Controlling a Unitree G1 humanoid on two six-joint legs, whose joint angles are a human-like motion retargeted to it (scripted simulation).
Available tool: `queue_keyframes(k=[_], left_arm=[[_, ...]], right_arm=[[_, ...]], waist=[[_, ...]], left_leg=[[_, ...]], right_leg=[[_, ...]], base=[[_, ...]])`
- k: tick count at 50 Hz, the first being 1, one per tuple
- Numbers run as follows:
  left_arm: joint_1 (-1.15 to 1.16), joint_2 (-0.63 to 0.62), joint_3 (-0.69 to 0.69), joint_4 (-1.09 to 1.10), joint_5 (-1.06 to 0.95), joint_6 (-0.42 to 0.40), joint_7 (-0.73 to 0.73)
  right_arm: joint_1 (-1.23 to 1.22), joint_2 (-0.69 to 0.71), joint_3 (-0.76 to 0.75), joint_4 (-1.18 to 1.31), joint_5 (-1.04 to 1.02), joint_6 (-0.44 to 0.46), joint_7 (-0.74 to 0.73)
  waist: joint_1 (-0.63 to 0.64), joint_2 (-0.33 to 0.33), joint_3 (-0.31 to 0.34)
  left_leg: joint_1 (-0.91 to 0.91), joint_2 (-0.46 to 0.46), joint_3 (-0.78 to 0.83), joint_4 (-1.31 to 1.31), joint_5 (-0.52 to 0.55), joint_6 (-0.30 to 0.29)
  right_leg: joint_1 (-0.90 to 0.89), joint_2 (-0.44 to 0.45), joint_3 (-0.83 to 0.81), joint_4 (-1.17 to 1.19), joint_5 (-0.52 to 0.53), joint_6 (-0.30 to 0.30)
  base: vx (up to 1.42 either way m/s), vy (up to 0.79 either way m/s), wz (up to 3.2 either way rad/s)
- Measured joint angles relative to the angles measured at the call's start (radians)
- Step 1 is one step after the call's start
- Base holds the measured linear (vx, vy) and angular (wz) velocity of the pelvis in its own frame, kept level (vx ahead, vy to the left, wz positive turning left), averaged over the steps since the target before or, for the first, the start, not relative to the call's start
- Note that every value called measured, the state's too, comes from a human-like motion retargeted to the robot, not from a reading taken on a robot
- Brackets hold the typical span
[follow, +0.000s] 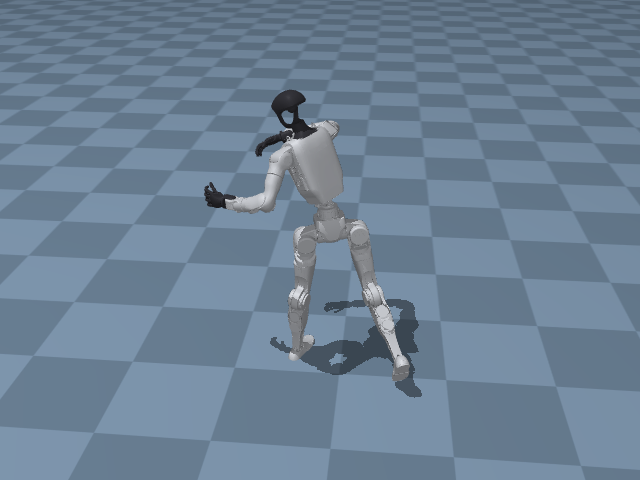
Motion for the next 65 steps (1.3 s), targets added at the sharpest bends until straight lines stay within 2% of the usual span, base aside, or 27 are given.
queue_keyframes(k=[5,10,13,15,17,20,23,25,30,33,36,40,43,47,50,53,55,57,58,59,60,62,65], left_arm=[[-0.152,-0.032,-0.087,0.031,-0.077,0.002,0.008],[-0.339,-0.061,-0.244,-0.016,-0.132,0.023,-0.06],[-0.468,-0.077,-0.362,-0.053,-0.117,0.045,-0.076],[-0.56,-0.082,-0.441,-0.069,-0.061,0.059,-0.078],[-0.672,-0.074,-0.525,-0.074,0.05,0.098,-0.074],[-0.821,-0.045,-0.655,-0.082,0.246,0.19,-0.092],[-0.928,-0.024,-0.784,-0.098,0.39,0.275,-0.125],[-0.99,-0.025,-0.873,-0.107,0.464,0.302,-0.125],[-1.12,-0.086,-1.053,-0.111,0.687,0.261,-0.065],[-1.17,-0.187,-1.115,-0.063,0.8,0.226,-0.029],[-1.206,-0.311,-1.162,0.0,0.848,0.223,0.001],[-1.279,-0.475,-1.226,0.082,0.904,0.21,0.031],[-1.327,-0.57,-1.255,0.108,0.895,0.198,0.025],[-1.357,-0.644,-1.266,0.084,0.806,0.187,0.005],[-1.347,-0.651,-1.259,0.023,0.703,0.179,-0.002],[-1.293,-0.613,-1.249,-0.057,0.602,0.165,0.008],[-1.254,-0.557,-1.224,-0.129,0.538,0.16,0.02],[-1.205,-0.482,-1.187,-0.205,0.522,0.167,0.013],[-1.171,-0.454,-1.169,-0.236,0.506,0.167,0.025],[-1.139,-0.416,-1.144,-0.273,0.498,0.168,0.026],[-1.108,-0.373,-1.117,-0.314,0.492,0.17,0.021],[-1.026,-0.342,-1.085,-0.344,0.451,0.175,0.014],[-0.904,-0.275,-1.033,-0.386,0.396,0.17,-0.004]], right_arm=[[0.207,0.021,-0.13,-0.055,0.238,-0.02,-0.054],[0.423,0.082,-0.267,-0.066,0.439,-0.061,-0.151],[0.514,0.115,-0.316,-0.063,0.551,-0.071,-0.171],[0.563,0.128,-0.347,-0.061,0.618,-0.065,-0.156],[0.608,0.15,-0.392,-0.059,0.69,-0.057,-0.14],[0.671,0.199,-0.449,-0.05,0.785,-0.048,-0.134],[0.715,0.249,-0.491,-0.013,0.836,-0.038,-0.147],[0.739,0.271,-0.523,0.022,0.843,-0.036,-0.161],[0.823,0.316,-0.659,0.091,0.82,-0.103,-0.225],[0.885,0.366,-0.787,0.112,0.835,-0.166,-0.268],[0.928,0.407,-0.916,0.134,0.868,-0.215,-0.308],[0.974,0.419,-1.07,0.159,0.922,-0.279,-0.348],[1.021,0.409,-1.17,0.166,0.974,-0.333,-0.365],[1.093,0.386,-1.322,0.165,1.019,-0.391,-0.389],[1.14,0.368,-1.45,0.155,1.018,-0.423,-0.417],[1.169,0.349,-1.561,0.139,0.968,-0.474,-0.486],[1.166,0.319,-1.625,0.127,0.877,-0.506,-0.599],[1.154,0.272,-1.668,0.128,0.673,-0.443,-0.753],[1.126,0.272,-1.678,0.091,0.67,-0.474,-0.848],[1.113,0.245,-1.679,0.086,0.538,-0.426,-0.979],[1.107,0.205,-1.675,0.098,0.341,-0.338,-1.127],[1.026,0.243,-1.679,-0.001,0.453,-0.423,-1.154],[0.999,0.23,-1.704,0.006,0.383,-0.408,-1.222]], waist=[[-0.061,0.012,-0.044],[-0.13,0.03,-0.093],[-0.17,0.037,-0.122],[-0.213,0.036,-0.139],[-0.249,0.038,-0.158],[-0.319,0.057,-0.181],[-0.441,0.095,-0.177],[-0.546,0.114,-0.171],[-0.789,0.134,-0.153],[-0.877,0.143,-0.132],[-0.942,0.157,-0.11],[-1.012,0.178,-0.084],[-1.049,0.189,-0.08],[-1.077,0.2,-0.091],[-1.082,0.207,-0.109],[-1.079,0.201,-0.139],[-1.074,0.206,-0.154],[-1.069,0.208,-0.171],[-1.064,0.206,-0.185],[-1.059,0.205,-0.195],[-1.054,0.203,-0.202],[-1.031,0.191,-0.241],[-0.981,0.153,-0.288]], left_leg=[[0.008,0.017,0.161,0.031,-0.027,-0.019],[-0.005,0.054,0.363,0.091,-0.055,-0.084],[-0.024,0.063,0.509,0.148,-0.071,-0.099],[-0.047,0.024,0.608,0.207,-0.093,-0.099],[-0.076,0.054,0.703,0.273,-0.114,-0.099],[-0.069,0.155,0.844,0.359,-0.136,-0.099],[-0.021,0.236,0.982,0.445,-0.149,-0.041],[0.008,0.269,1.054,0.504,-0.149,0.015],[0.067,0.31,1.14,0.623,-0.123,0.152],[0.076,0.314,1.114,0.701,-0.085,0.209],[0.06,0.307,1.043,0.786,-0.025,0.24],[0.012,0.286,0.91,0.895,0.08,0.241],[-0.019,0.254,0.81,0.948,0.153,0.218],[-0.041,0.2,0.699,0.974,0.211,0.169],[-0.037,0.168,0.647,0.965,0.209,0.127],[-0.015,0.155,0.64,0.931,0.158,0.095],[0.002,0.169,0.661,0.906,0.101,0.08],[0.023,0.203,0.725,0.873,0.033,0.082],[0.035,0.223,0.773,0.852,-0.001,0.088],[0.051,0.245,0.833,0.829,-0.038,0.096],[0.068,0.267,0.898,0.805,-0.074,0.107],[0.1,0.293,1.035,0.741,-0.143,0.129],[0.141,0.287,1.17,0.617,-0.225,0.15]], right_leg=[[-0.035,-0.142,-0.26,0.04,-0.173,-0.095],[-0.016,-0.242,-0.54,-0.045,-0.356,-0.154],[-0.003,-0.295,-0.724,-0.149,-0.413,-0.148],[-0.007,-0.356,-0.819,-0.222,-0.421,-0.095],[-0.037,-0.35,-0.844,-0.291,-0.44,-0.058],[-0.079,-0.282,-0.752,-0.379,-0.474,-0.022],[-0.089,-0.225,-0.602,-0.454,-0.472,-0.001],[-0.086,-0.204,-0.522,-0.494,-0.463,0.013],[-0.079,-0.178,-0.362,-0.554,-0.448,0.047],[-0.088,-0.165,-0.254,-0.568,-0.434,0.057],[-0.099,-0.15,-0.149,-0.577,-0.419,0.056],[-0.104,-0.13,-0.045,-0.589,-0.405,0.045],[-0.103,-0.124,0.002,-0.596,-0.399,0.025],[-0.103,-0.128,0.025,-0.593,-0.4,-0.008],[-0.104,-0.137,0.016,-0.581,-0.408,-0.028],[-0.103,-0.154,-0.014,-0.565,-0.419,-0.033],[-0.099,-0.159,-0.046,-0.554,-0.427,-0.032],[-0.094,-0.166,-0.088,-0.543,-0.434,-0.028],[-0.091,-0.172,-0.113,-0.538,-0.436,-0.024],[-0.088,-0.178,-0.14,-0.53,-0.44,-0.019],[-0.085,-0.183,-0.169,-0.522,-0.444,-0.014],[-0.08,-0.203,-0.243,-0.506,-0.445,-0.002],[-0.074,-0.233,-0.369,-0.469,-0.436,0.01]], base=[[-0.14,-0.02,-1.7],[-0.18,-0.09,-2.23],[-0.2,-0.06,-2.71],[-0.2,0.09,-2.71],[-0.16,-0.23,-2.76],[-0.05,-0.53,-2.82],[0.01,-0.43,-2.48],[0.05,-0.3,-1.99],[0.11,-0.25,-1.85],[0.13,-0.16,-1.96],[0.13,-0.09,-1.87],[0.12,-0.02,-1.42],[0.1,0.04,-0.9],[0.07,0.09,-0.37],[0.04,0.12,0.12],[0.01,0.14,0.5],[-0.02,0.16,0.82],[-0.04,0.19,1.06],[-0.05,0.21,1.27],[-0.05,0.23,1.38],[-0.06,0.25,1.55],[-0.07,0.28,1.79],[-0.07,0.32,2.01]])
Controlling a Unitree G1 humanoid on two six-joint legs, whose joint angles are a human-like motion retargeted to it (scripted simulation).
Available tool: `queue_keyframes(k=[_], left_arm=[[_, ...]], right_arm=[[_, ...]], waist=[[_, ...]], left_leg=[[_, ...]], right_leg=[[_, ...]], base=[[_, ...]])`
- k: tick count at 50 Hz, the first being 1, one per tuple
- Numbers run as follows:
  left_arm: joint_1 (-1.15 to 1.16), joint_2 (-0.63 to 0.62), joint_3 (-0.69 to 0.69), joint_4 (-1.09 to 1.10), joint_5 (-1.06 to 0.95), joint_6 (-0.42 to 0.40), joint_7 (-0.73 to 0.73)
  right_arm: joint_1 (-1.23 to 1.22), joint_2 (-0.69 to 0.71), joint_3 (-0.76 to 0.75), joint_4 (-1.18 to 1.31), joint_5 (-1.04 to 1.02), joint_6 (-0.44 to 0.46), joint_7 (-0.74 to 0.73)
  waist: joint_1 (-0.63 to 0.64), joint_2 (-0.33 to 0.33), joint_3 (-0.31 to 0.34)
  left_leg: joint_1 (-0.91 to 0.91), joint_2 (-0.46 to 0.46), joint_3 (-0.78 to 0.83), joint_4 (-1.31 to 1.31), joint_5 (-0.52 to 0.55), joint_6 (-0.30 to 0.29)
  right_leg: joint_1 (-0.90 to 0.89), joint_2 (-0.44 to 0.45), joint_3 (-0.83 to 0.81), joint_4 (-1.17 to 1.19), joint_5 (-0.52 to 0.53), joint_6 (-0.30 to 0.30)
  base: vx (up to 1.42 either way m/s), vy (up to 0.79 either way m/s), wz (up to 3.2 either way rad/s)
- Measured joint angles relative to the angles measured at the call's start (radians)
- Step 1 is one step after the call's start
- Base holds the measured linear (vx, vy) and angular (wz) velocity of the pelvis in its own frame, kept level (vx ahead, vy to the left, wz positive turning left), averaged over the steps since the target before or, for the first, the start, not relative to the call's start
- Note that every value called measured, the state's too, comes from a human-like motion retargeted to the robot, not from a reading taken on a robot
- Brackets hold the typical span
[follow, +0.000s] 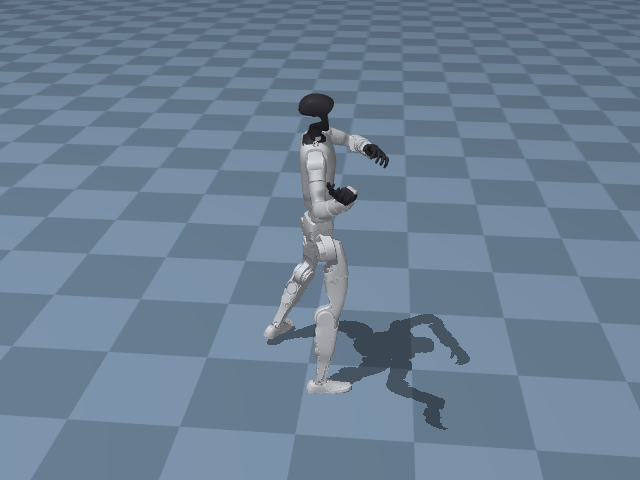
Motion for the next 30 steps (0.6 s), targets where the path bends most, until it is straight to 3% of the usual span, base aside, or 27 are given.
queue_keyframes(k=[3,8,10,12,13,15,18,20,23,25,27,30], left_arm=[[0.137,0.049,0.062,-0.026,-0.062,0.014,-0.033],[0.313,0.044,0.132,0.02,-0.072,0.081,-0.11],[0.341,0.019,0.136,0.059,-0.019,0.085,-0.11],[0.354,-0.044,0.121,0.11,0.026,0.086,-0.077],[0.354,-0.071,0.109,0.137,0.05,0.08,-0.06],[0.347,-0.123,0.078,0.196,0.102,0.063,-0.037],[0.331,-0.189,0.021,0.289,0.125,0.011,-0.007],[0.322,-0.199,0.005,0.352,0.129,-0.028,-0.008],[0.34,-0.191,0.057,0.43,0.109,-0.049,-0.031],[0.365,-0.167,0.112,0.477,0.121,-0.07,-0.03],[0.422,-0.136,0.201,0.519,0.079,-0.081,0.001],[0.511,-0.062,0.368,0.555,-0.11,-0.121,0.092]], right_arm=[[-0.019,-0.012,-0.008,0.0,-0.085,0.035,-0.098],[-0.027,0.01,0.037,-0.061,-0.028,0.022,-0.098],[-0.021,-0.052,0.076,-0.002,-0.089,0.108,-0.114],[-0.132,-0.084,0.139,-0.03,0.022,0.025,-0.126],[-0.191,-0.126,0.169,-0.006,0.024,0.027,-0.144],[-0.347,-0.254,0.247,0.108,-0.047,0.15,-0.137],[-0.748,-0.453,0.537,0.368,-0.11,0.259,-0.106],[-1.17,-0.545,0.965,0.705,-0.197,0.387,0.062],[-1.784,-0.405,1.839,1.187,-0.453,0.54,0.632],[-1.895,-0.277,2.143,1.287,-0.604,0.533,0.867],[-1.865,-0.125,2.077,1.261,-0.648,0.544,0.816],[-1.77,0.121,1.83,1.118,-0.695,0.553,0.574]], waist=[[0.071,-0.049,-0.037],[0.206,-0.152,-0.044],[0.271,-0.205,-0.028],[0.352,-0.252,-0.005],[0.394,-0.279,0.009],[0.487,-0.33,0.045],[0.648,-0.379,0.119],[0.74,-0.396,0.166],[0.839,-0.385,0.212],[0.91,-0.368,0.247],[0.965,-0.346,0.277],[1.018,-0.315,0.325]], left_leg=[[-0.005,-0.035,-0.054,-0.121,-0.032,0.015],[-0.093,-0.052,-0.347,-0.191,-0.029,-0.012],[-0.124,-0.065,-0.457,-0.212,-0.016,-0.044],[-0.14,-0.087,-0.549,-0.251,0.006,-0.071],[-0.144,-0.101,-0.591,-0.276,0.019,-0.081],[-0.146,-0.132,-0.668,-0.336,0.052,-0.09],[-0.139,-0.166,-0.764,-0.43,0.11,-0.099],[-0.139,-0.184,-0.82,-0.475,0.142,-0.103],[-0.165,-0.215,-0.886,-0.503,0.174,-0.098],[-0.176,-0.238,-0.917,-0.514,0.185,-0.099],[-0.177,-0.258,-0.939,-0.527,0.192,-0.107],[-0.175,-0.285,-0.965,-0.559,0.204,-0.117]], right_leg=[[0.016,-0.024,-0.128,0.061,0.035,-0.008],[0.036,-0.04,-0.26,0.24,0.158,-0.043],[0.027,-0.042,-0.248,0.322,0.219,-0.05],[0.009,-0.032,-0.18,0.385,0.278,-0.053],[0.0,-0.023,-0.13,0.408,0.306,-0.051],[-0.022,0.006,0.0,0.441,0.357,-0.044],[-0.035,0.086,0.239,0.458,0.424,-0.017],[-0.031,0.146,0.396,0.46,0.463,0.007],[-0.021,0.207,0.579,0.451,0.508,0.048],[-0.008,0.223,0.652,0.444,0.522,0.071],[0.011,0.219,0.674,0.432,0.527,0.084],[0.025,0.195,0.652,0.426,0.518,0.086]], base=[[-0.06,0.36,2.28],[0.0,0.37,2.63],[0.05,0.33,2.64],[0.06,0.29,2.49],[0.06,0.25,2.37],[0.05,0.21,2.24],[0.04,0.15,1.95],[0.03,0.11,1.65],[0.03,0.09,1.31],[0.04,0.07,1.0],[0.05,0.06,0.82],[0.06,0.05,0.67]])
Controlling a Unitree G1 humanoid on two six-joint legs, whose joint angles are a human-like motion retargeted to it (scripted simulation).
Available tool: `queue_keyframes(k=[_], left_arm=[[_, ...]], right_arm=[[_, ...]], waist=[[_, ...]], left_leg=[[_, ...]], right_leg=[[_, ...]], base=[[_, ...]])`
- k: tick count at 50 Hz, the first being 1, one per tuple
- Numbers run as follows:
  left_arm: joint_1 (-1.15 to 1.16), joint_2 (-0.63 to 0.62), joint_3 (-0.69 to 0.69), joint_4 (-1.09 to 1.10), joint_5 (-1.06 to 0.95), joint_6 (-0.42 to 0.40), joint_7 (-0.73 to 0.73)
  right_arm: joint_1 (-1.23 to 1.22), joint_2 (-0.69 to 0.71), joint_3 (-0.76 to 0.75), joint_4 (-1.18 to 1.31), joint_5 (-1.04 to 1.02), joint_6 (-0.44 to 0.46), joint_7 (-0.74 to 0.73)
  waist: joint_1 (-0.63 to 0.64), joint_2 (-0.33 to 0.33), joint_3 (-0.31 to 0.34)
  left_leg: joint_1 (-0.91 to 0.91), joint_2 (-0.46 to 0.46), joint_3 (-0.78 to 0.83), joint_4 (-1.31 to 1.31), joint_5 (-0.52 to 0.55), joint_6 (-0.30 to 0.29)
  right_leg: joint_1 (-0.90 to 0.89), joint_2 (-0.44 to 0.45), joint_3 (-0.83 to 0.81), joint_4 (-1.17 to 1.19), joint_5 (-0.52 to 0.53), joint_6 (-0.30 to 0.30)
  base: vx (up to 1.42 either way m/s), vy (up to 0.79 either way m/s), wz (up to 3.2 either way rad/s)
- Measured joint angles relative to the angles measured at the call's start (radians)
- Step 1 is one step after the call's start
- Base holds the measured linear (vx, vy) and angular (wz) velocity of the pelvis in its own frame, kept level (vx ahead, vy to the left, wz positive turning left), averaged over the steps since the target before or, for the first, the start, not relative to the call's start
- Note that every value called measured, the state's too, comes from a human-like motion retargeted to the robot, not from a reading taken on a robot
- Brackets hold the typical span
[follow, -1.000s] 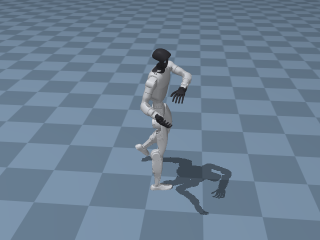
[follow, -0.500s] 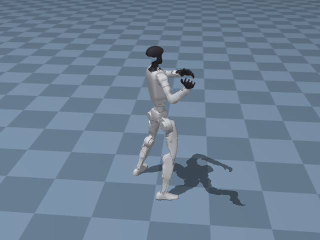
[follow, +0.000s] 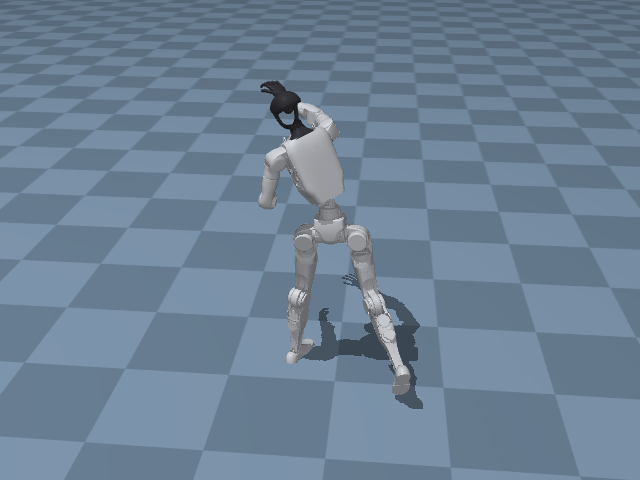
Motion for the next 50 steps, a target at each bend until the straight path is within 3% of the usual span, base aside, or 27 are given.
queue_keyframes(k=[2,4,7,10,13,18,22,28,35,38,40,43,45,48,50], left_arm=[[0.056,0.027,0.108,0.033,-0.145,-0.015,0.028],[0.085,0.077,0.195,0.063,-0.228,-0.05,0.094],[0.115,0.178,0.324,0.108,-0.248,-0.082,0.162],[0.158,0.274,0.467,0.144,-0.231,-0.076,0.142],[0.211,0.331,0.593,0.161,-0.247,-0.079,0.112],[0.245,0.358,0.694,0.145,-0.322,-0.101,0.123],[0.204,0.354,0.703,0.1,-0.385,-0.11,0.126],[0.112,0.369,0.659,0.007,-0.43,-0.125,0.107],[-0.011,0.419,0.576,-0.088,-0.417,-0.118,0.086],[-0.083,0.426,0.528,-0.111,-0.383,-0.11,0.085],[-0.13,0.423,0.494,-0.127,-0.351,-0.104,0.083],[-0.2,0.408,0.435,-0.156,-0.29,-0.09,0.071],[-0.235,0.394,0.395,-0.177,-0.247,-0.065,0.049],[-0.25,0.374,0.347,-0.207,-0.182,-0.038,0.027],[-0.258,0.352,0.313,-0.221,-0.141,-0.005,0.003]], right_arm=[[0.103,0.164,-0.108,-0.145,-0.014,-0.001,0.028],[0.171,0.311,-0.087,-0.189,-0.12,0.022,0.032],[0.278,0.497,-0.064,-0.18,-0.213,0.043,0.057],[0.409,0.59,-0.106,-0.201,-0.205,0.018,0.118],[0.535,0.564,-0.125,-0.3,-0.19,-0.014,0.178],[0.76,0.383,-0.23,-0.507,0.01,-0.067,0.232],[0.94,0.241,-0.406,-0.579,0.279,-0.103,0.237],[1.127,0.133,-0.634,-0.61,0.623,-0.18,0.192],[1.27,0.091,-0.806,-0.761,0.859,-0.286,0.219],[1.321,0.079,-0.851,-0.815,0.915,-0.321,0.218],[1.353,0.072,-0.876,-0.842,0.95,-0.341,0.22],[1.398,0.066,-0.915,-0.867,1.006,-0.361,0.237],[1.427,0.065,-0.94,-0.875,1.049,-0.322,0.303],[1.459,0.071,-0.972,-0.866,1.023,-0.358,0.256],[1.481,0.071,-0.99,-0.857,1.021,-0.355,0.256]], waist=[[0.022,0.017,0.016],[0.044,0.036,0.026],[0.053,0.06,0.036],[0.028,0.075,0.043],[-0.035,0.086,0.043],[-0.161,0.113,0.021],[-0.225,0.146,-0.01],[-0.269,0.192,-0.051],[-0.322,0.229,-0.095],[-0.344,0.239,-0.124],[-0.359,0.238,-0.145],[-0.393,0.226,-0.176],[-0.423,0.225,-0.195],[-0.499,0.246,-0.202],[-0.57,0.258,-0.196]], left_leg=[[-0.003,-0.008,-0.018,-0.026,0.013,-0.011],[-0.007,0.002,-0.036,-0.049,0.023,-0.022],[-0.014,0.015,-0.066,-0.071,0.033,-0.035],[-0.023,0.006,-0.1,-0.072,0.033,-0.043],[-0.029,-0.021,-0.135,-0.073,0.034,-0.047],[-0.033,-0.062,-0.173,-0.073,0.033,-0.047],[-0.027,-0.07,-0.152,-0.073,0.027,-0.047],[0.003,-0.055,-0.016,-0.073,0.012,-0.054],[0.038,-0.025,0.248,-0.032,-0.019,-0.09],[0.027,0.002,0.384,0.031,-0.047,-0.123],[0.013,0.008,0.481,0.08,-0.064,-0.131],[-0.016,0.02,0.625,0.163,-0.089,-0.131],[-0.024,0.059,0.715,0.22,-0.106,-0.131],[0.032,0.166,0.841,0.271,-0.112,-0.131],[0.075,0.214,0.917,0.297,-0.105,-0.085]], right_leg=[[0.002,-0.014,-0.037,-0.007,0.002,0.007],[0.001,-0.011,-0.077,-0.016,0.012,0.008],[0.0,0.008,-0.109,-0.02,0.031,0.008],[0.006,0.032,-0.081,-0.012,0.044,0.008],[0.019,0.061,0.002,0.004,0.049,0.007],[0.045,0.096,0.124,0.034,0.038,0.003],[0.04,0.071,0.084,0.054,0.014,-0.008],[-0.019,-0.055,-0.104,0.1,-0.079,-0.069],[-0.069,-0.279,-0.495,0.079,-0.345,-0.247],[-0.046,-0.346,-0.723,-0.019,-0.469,-0.279],[-0.026,-0.387,-0.883,-0.108,-0.522,-0.264],[-0.023,-0.419,-1.041,-0.245,-0.532,-0.196],[-0.051,-0.407,-1.033,-0.314,-0.521,-0.157],[-0.097,-0.334,-0.889,-0.36,-0.527,-0.126],[-0.123,-0.293,-0.791,-0.38,-0.53,-0.118]], base=[[0.06,0.03,0.59],[0.06,-0.02,0.53],[0.04,-0.02,0.58],[0.01,0.03,0.72],[-0.04,0.1,0.81],[-0.08,0.12,0.63],[-0.1,0.08,-0.08],[-0.12,0.07,-1.12],[-0.14,-0.02,-2.03],[-0.14,-0.14,-2.56],[-0.14,-0.13,-2.74],[-0.12,-0.18,-2.73],[-0.06,-0.37,-2.72],[0.04,-0.56,-2.66],[0.06,-0.51,-2.32]])
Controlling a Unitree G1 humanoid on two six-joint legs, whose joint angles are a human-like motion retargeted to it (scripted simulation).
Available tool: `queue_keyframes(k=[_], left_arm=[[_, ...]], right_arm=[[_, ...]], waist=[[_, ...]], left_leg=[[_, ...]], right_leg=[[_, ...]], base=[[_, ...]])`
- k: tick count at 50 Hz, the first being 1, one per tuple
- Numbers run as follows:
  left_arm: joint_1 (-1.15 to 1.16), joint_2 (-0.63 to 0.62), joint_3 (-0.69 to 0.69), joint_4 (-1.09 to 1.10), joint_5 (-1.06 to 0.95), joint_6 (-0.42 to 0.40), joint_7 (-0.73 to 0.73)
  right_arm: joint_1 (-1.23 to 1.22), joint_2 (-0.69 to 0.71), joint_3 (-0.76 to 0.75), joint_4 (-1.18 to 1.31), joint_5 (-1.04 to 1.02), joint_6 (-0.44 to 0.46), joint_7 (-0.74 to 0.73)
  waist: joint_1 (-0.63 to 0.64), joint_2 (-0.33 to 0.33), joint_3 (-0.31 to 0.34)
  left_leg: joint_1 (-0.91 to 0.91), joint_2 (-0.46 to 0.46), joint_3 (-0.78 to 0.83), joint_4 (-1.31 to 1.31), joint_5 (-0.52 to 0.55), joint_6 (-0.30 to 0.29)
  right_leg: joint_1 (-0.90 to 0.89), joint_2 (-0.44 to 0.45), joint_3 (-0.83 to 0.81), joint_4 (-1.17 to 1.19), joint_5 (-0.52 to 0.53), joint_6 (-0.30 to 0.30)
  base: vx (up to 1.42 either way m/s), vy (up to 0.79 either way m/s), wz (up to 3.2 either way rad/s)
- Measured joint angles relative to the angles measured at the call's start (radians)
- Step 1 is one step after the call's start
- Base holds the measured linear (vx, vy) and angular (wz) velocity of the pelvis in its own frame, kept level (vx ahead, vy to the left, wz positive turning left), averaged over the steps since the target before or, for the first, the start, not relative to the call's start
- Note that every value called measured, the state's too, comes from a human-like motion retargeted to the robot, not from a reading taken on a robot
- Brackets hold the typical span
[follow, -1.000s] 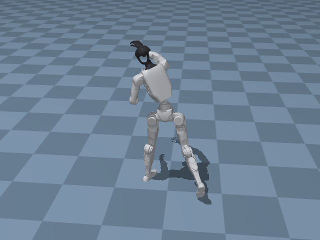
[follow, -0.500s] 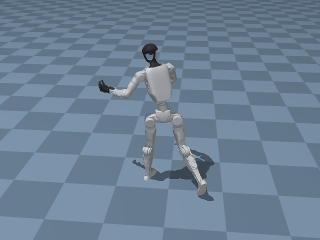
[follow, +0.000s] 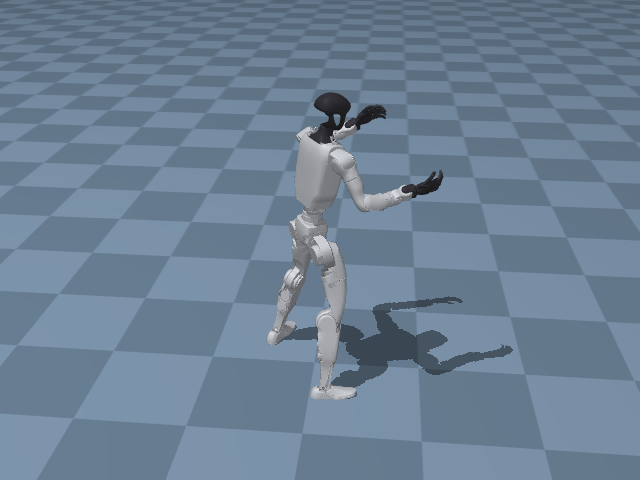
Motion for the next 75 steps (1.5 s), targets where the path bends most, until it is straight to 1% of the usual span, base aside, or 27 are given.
queue_keyframes(k=[4,7,13,17,22,29,32,37,40,42,45,48,52,55,57,58,60,62,63,64,65,66,67,68,70,72,75], left_arm=[[-0.05,-0.067,-0.13,-0.009,0.086,0.079,-0.054],[-0.146,-0.14,-0.304,-0.014,0.151,0.128,-0.086],[-0.441,-0.385,-0.718,-0.011,0.378,0.16,-0.195],[-0.573,-0.599,-0.874,0.057,0.611,0.156,-0.261],[-0.56,-0.732,-0.877,0.104,0.707,0.14,-0.252],[-0.462,-0.734,-0.845,0.018,0.657,0.112,-0.148],[-0.395,-0.704,-0.821,-0.043,0.579,0.106,-0.152],[-0.233,-0.601,-0.738,-0.134,0.367,0.118,-0.2],[-0.161,-0.528,-0.69,-0.153,0.278,0.144,-0.227],[-0.145,-0.489,-0.672,-0.156,0.266,0.157,-0.232],[-0.146,-0.45,-0.659,-0.162,0.262,0.172,-0.233],[-0.156,-0.444,-0.657,-0.169,0.248,0.176,-0.238],[-0.181,-0.478,-0.67,-0.156,0.252,0.164,-0.215],[-0.193,-0.532,-0.681,-0.132,0.275,0.159,-0.184],[-0.193,-0.575,-0.685,-0.106,0.291,0.152,-0.173],[-0.192,-0.597,-0.684,-0.088,0.299,0.146,-0.17],[-0.182,-0.635,-0.678,-0.038,0.308,0.128,-0.163],[-0.134,-0.65,-0.659,0.018,0.318,0.116,-0.153],[-0.1,-0.664,-0.627,0.043,0.323,0.114,-0.145],[-0.07,-0.666,-0.616,0.065,0.333,0.113,-0.133],[-0.042,-0.663,-0.616,0.086,0.344,0.113,-0.119],[-0.02,-0.667,-0.6,0.099,0.356,0.104,-0.111],[0.002,-0.671,-0.579,0.106,0.361,0.099,-0.098],[0.019,-0.675,-0.545,0.103,0.353,0.101,-0.076],[0.052,-0.63,-0.483,0.083,0.301,0.083,-0.041],[0.11,-0.577,-0.439,0.076,0.187,0.092,-0.098],[0.188,-0.474,-0.364,0.094,-0.018,0.103,-0.14]], right_arm=[[0.06,-0.02,-0.045,0.026,0.052,-0.011,0.001],[0.132,-0.048,-0.106,0.045,0.163,-0.04,0.007],[0.287,-0.091,-0.289,0.115,0.425,-0.139,0.013],[0.308,-0.102,-0.431,0.148,0.397,-0.177,-0.001],[0.333,-0.079,-0.596,0.097,0.308,-0.202,-0.022],[0.443,-0.056,-0.736,0.026,0.234,-0.276,-0.134],[0.458,-0.056,-0.795,-0.004,0.194,-0.299,-0.173],[0.42,-0.091,-0.854,-0.038,0.086,-0.294,-0.256],[0.39,-0.123,-0.848,-0.031,0.033,-0.293,-0.327],[0.371,-0.144,-0.834,-0.013,0.026,-0.301,-0.373],[0.331,-0.175,-0.815,0.016,0.028,-0.316,-0.421],[0.281,-0.217,-0.792,0.032,0.014,-0.315,-0.439],[0.174,-0.342,-0.72,0.055,-0.036,-0.296,-0.502],[0.036,-0.489,-0.632,0.066,-0.103,-0.252,-0.571],[-0.093,-0.618,-0.518,0.1,-0.2,-0.162,-0.567],[-0.175,-0.693,-0.426,0.137,-0.269,-0.091,-0.539],[-0.443,-0.841,-0.068,0.265,-0.458,0.076,-0.402],[-0.988,-0.844,0.699,0.465,-0.806,0.23,-0.127],[-1.325,-0.746,1.165,0.592,-0.997,0.273,0.047],[-1.439,-0.659,1.351,0.666,-1.135,0.293,0.186],[-1.442,-0.577,1.397,0.714,-1.246,0.302,0.307],[-1.454,-0.496,1.397,0.764,-1.264,0.327,0.324],[-1.462,-0.414,1.375,0.811,-1.269,0.355,0.304],[-1.462,-0.329,1.31,0.853,-1.245,0.39,0.209],[-1.407,-0.171,1.119,0.861,-1.182,0.403,-0.008],[-1.312,-0.049,1.052,0.75,-1.047,0.381,0.081],[-1.201,0.155,1.031,0.646,-1.068,0.379,0.254]], waist=[[-0.169,-0.001,0.019],[-0.278,-0.013,0.039],[-0.428,-0.034,0.077],[-0.536,-0.031,0.087],[-0.647,-0.004,0.053],[-0.651,0.017,-0.035],[-0.631,0.016,-0.062],[-0.577,0.002,-0.096],[-0.52,-0.025,-0.122],[-0.467,-0.056,-0.138],[-0.374,-0.118,-0.152],[-0.257,-0.189,-0.148],[-0.08,-0.291,-0.105],[0.062,-0.358,-0.048],[0.16,-0.387,0.002],[0.21,-0.396,0.032],[0.3,-0.406,0.089],[0.351,-0.417,0.114],[0.361,-0.404,0.116],[0.383,-0.405,0.125],[0.411,-0.412,0.139],[0.44,-0.382,0.151],[0.471,-0.355,0.167],[0.505,-0.33,0.194],[0.558,-0.306,0.239],[0.602,-0.294,0.255],[0.647,-0.275,0.266]], left_leg=[[0.062,0.057,0.092,0.071,0.042,0.115],[0.075,0.1,0.1,0.173,0.077,0.17],[0.046,0.146,0.025,0.363,0.16,0.246],[0.014,0.141,-0.075,0.433,0.218,0.26],[0.01,0.1,-0.225,0.429,0.259,0.209],[0.059,0.046,-0.323,0.316,0.206,0.139],[0.066,0.059,-0.266,0.28,0.143,0.143],[0.086,0.11,-0.006,0.212,0.016,0.189],[0.102,0.108,0.105,0.142,-0.041,0.206],[0.092,0.097,0.094,0.107,-0.064,0.215],[0.046,0.081,-0.01,0.099,-0.09,0.228],[-0.008,0.07,-0.136,0.12,-0.106,0.216],[-0.061,0.038,-0.29,0.123,-0.103,0.177],[-0.091,-0.009,-0.406,0.092,-0.084,0.155],[-0.104,-0.043,-0.483,0.053,-0.062,0.146],[-0.107,-0.06,-0.518,0.029,-0.05,0.142],[-0.104,-0.09,-0.583,-0.024,-0.023,0.139],[-0.109,-0.116,-0.638,-0.078,0.006,0.148],[-0.116,-0.127,-0.663,-0.101,0.019,0.156],[-0.12,-0.132,-0.686,-0.118,0.027,0.155],[-0.124,-0.134,-0.708,-0.133,0.032,0.15],[-0.124,-0.12,-0.734,-0.137,0.027,0.118],[-0.125,-0.118,-0.754,-0.146,0.026,0.109],[-0.126,-0.141,-0.765,-0.16,0.037,0.148],[-0.128,-0.172,-0.788,-0.186,0.049,0.195],[-0.137,-0.183,-0.812,-0.207,0.058,0.2],[-0.152,-0.192,-0.839,-0.235,0.071,0.195]], right_leg=[[-0.019,0.059,0.131,-0.031,-0.007,0.0],[-0.009,0.094,0.204,-0.057,-0.008,0.004],[0.019,0.137,0.313,-0.1,0.012,0.05],[0.035,0.156,0.355,-0.116,0.029,0.075],[0.036,0.174,0.384,-0.11,0.026,0.052],[0.023,0.158,0.351,-0.065,0.001,0.023],[0.032,0.141,0.283,-0.039,-0.01,0.021],[0.06,0.11,0.123,0.005,-0.014,0.01],[0.085,0.088,0.034,0.023,0.005,0.007],[0.107,0.073,-0.013,0.037,0.03,0.005],[0.137,0.05,-0.072,0.077,0.08,-0.004],[0.148,0.035,-0.093,0.158,0.149,-0.026],[0.132,0.035,-0.016,0.282,0.258,-0.037],[0.123,0.066,0.126,0.327,0.348,-0.012],[0.13,0.108,0.251,0.321,0.405,0.019],[0.138,0.132,0.319,0.312,0.431,0.036],[0.162,0.181,0.457,0.289,0.476,0.07],[0.178,0.223,0.583,0.268,0.512,0.098],[0.183,0.242,0.639,0.258,0.528,0.11],[0.191,0.263,0.685,0.247,0.542,0.119],[0.201,0.284,0.728,0.236,0.555,0.126],[0.217,0.314,0.748,0.224,0.566,0.126],[0.23,0.331,0.769,0.214,0.574,0.126],[0.237,0.323,0.789,0.208,0.576,0.126],[0.249,0.313,0.801,0.196,0.579,0.126],[0.251,0.31,0.777,0.185,0.583,0.126],[0.241,0.309,0.731,0.182,0.588,0.126]], base=[[0.1,-0.42,-1.83],[0.16,-0.33,-1.52],[0.17,-0.18,-1.15],[0.16,-0.05,-0.7],[0.14,0.02,-0.42],[0.08,0.1,0.19],[0.02,0.17,1.09],[-0.02,0.24,1.63],[-0.03,0.34,1.84],[-0.01,0.39,1.83],[0.03,0.42,1.81],[0.08,0.43,1.79],[0.12,0.37,1.92],[0.12,0.27,2.16],[0.11,0.19,2.23],[0.1,0.15,2.16],[0.09,0.12,2.04],[0.07,0.08,1.83],[0.07,0.06,1.65],[0.07,0.03,1.52],[0.08,-0.01,1.41],[0.09,-0.03,1.33],[0.09,-0.02,1.2],[0.08,0.0,1.07],[0.09,-0.01,0.93],[0.1,-0.03,0.79],[0.09,-0.01,0.58]])
